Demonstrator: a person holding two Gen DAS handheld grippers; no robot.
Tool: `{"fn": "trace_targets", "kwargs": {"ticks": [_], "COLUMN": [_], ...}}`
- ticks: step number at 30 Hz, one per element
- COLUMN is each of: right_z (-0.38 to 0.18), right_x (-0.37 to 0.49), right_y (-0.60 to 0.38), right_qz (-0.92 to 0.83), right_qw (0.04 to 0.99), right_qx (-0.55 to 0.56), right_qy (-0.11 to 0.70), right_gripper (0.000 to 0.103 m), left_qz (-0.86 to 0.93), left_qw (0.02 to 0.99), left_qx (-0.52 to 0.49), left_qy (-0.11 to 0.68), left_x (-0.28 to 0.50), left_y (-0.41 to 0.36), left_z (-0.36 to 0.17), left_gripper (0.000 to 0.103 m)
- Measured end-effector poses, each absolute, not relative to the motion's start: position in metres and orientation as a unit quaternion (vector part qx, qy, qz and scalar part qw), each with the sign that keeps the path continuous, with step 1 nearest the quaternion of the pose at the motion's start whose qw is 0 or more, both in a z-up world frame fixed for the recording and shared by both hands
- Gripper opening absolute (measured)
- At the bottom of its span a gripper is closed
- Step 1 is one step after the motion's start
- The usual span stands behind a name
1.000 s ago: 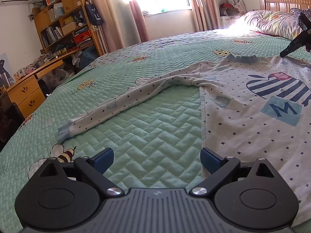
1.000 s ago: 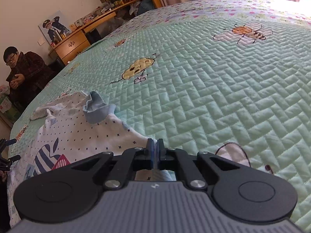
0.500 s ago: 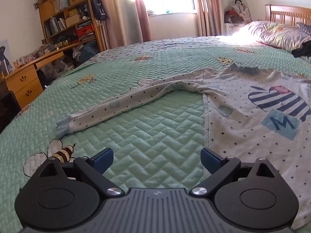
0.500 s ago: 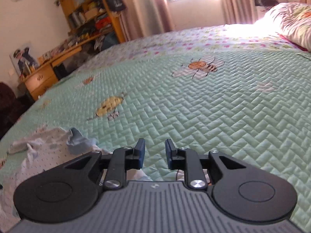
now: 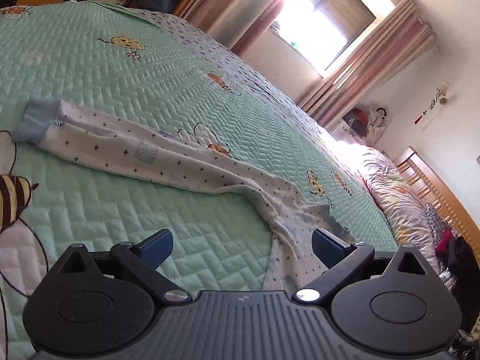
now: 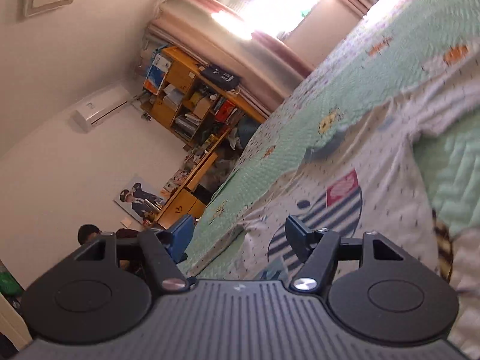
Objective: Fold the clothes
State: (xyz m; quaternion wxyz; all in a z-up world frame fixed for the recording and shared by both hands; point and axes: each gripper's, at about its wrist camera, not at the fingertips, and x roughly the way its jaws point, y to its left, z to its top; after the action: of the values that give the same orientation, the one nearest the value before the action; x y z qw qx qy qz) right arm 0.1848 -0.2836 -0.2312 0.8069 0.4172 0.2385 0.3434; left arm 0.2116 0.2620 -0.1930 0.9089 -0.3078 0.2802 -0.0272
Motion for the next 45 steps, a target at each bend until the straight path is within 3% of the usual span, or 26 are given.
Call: {"fn": "trace_targets", "kwargs": {"ticks": [4, 11, 20, 23, 26, 28, 30, 39, 45], "right_z": [-0.250, -0.257, -0.263, -0.265, -0.268, -0.269, -0.271, -0.272, -0.271], "right_x": [0.184, 0.181, 0.182, 0.184, 0.186, 0.187, 0.188, 0.189, 0.192], "right_y": [-0.265, -0.266, -0.263, -0.265, -0.265, -0.264, -0.263, -0.261, -0.259], "right_qz": [0.365, 0.374, 0.378, 0.373, 0.368, 0.365, 0.364, 0.361, 0.360], "right_qw": [0.782, 0.769, 0.767, 0.767, 0.766, 0.765, 0.764, 0.765, 0.765], "right_qx": [0.424, 0.438, 0.436, 0.437, 0.440, 0.440, 0.440, 0.436, 0.437], "right_qy": [0.276, 0.276, 0.283, 0.286, 0.291, 0.297, 0.301, 0.308, 0.307], "right_gripper": [0.070, 0.070, 0.070, 0.070, 0.070, 0.070, 0.070, 0.070, 0.070], "left_qz": [0.029, 0.081, 0.094, 0.100, 0.108, 0.117, 0.124, 0.117, 0.070], "left_qw": [0.907, 0.805, 0.780, 0.782, 0.780, 0.778, 0.769, 0.802, 0.863], "left_qx": [-0.314, -0.545, -0.594, -0.592, -0.591, -0.591, -0.600, -0.566, -0.493], "left_qy": [0.278, 0.221, 0.171, 0.167, 0.174, 0.180, 0.183, 0.152, 0.083], "left_x": [0.214, 0.197, 0.237, 0.250, 0.252, 0.248, 0.244, 0.253, 0.282], "left_y": [0.295, 0.382, 0.392, 0.399, 0.404, 0.408, 0.415, 0.416, 0.428], "left_z": [-0.192, -0.243, -0.255, -0.254, -0.260, -0.268, -0.278, -0.268, -0.208], "left_gripper": [0.100, 0.099, 0.101, 0.084, 0.057, 0.029, 0.009, 0.005, 0.005]}}
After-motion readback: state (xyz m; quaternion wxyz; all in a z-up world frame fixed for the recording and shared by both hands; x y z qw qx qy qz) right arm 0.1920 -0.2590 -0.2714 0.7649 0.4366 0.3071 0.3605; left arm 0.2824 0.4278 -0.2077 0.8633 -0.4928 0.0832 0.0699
